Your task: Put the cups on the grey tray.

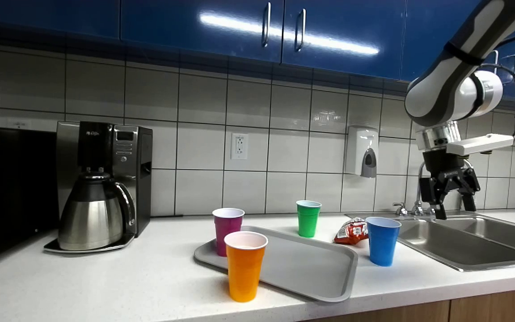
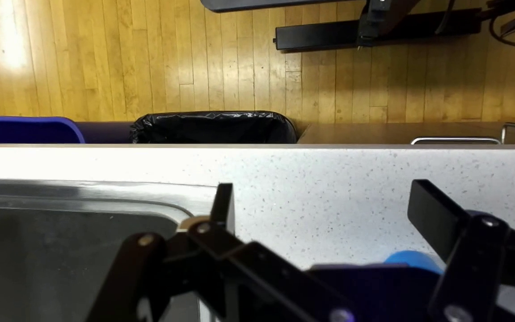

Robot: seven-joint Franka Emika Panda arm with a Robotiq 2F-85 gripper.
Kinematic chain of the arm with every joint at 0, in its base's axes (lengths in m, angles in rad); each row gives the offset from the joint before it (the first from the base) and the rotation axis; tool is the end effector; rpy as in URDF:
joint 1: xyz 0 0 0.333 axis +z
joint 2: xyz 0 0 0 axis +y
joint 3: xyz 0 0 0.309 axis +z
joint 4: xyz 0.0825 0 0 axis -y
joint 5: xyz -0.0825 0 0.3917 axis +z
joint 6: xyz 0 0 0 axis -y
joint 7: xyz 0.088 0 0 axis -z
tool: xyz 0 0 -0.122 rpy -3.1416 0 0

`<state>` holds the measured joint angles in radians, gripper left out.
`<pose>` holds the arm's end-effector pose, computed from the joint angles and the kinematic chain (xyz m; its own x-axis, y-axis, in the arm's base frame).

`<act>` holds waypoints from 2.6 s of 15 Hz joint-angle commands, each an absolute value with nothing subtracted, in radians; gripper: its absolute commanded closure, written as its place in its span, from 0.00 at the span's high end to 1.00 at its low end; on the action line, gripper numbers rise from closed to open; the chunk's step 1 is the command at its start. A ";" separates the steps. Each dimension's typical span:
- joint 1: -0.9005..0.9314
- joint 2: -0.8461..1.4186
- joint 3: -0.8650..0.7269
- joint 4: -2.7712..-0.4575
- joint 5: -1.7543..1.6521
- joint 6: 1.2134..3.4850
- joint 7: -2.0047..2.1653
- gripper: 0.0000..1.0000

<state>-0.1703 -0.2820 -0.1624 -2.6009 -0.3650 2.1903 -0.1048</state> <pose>0.3833 -0.1471 0.3146 0.9850 -0.0042 -0.1722 0.0311 -0.9790 0.2016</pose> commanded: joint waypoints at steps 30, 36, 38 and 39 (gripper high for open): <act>-0.104 0.167 -0.127 -2.276 -0.167 2.322 -0.015 1.00; -0.102 0.163 -0.127 -2.287 -0.172 2.325 -0.020 0.40; -0.100 0.160 -0.126 -2.290 -0.174 2.325 -0.020 0.27; -0.100 0.159 -0.125 -2.291 -0.174 2.325 -0.021 0.18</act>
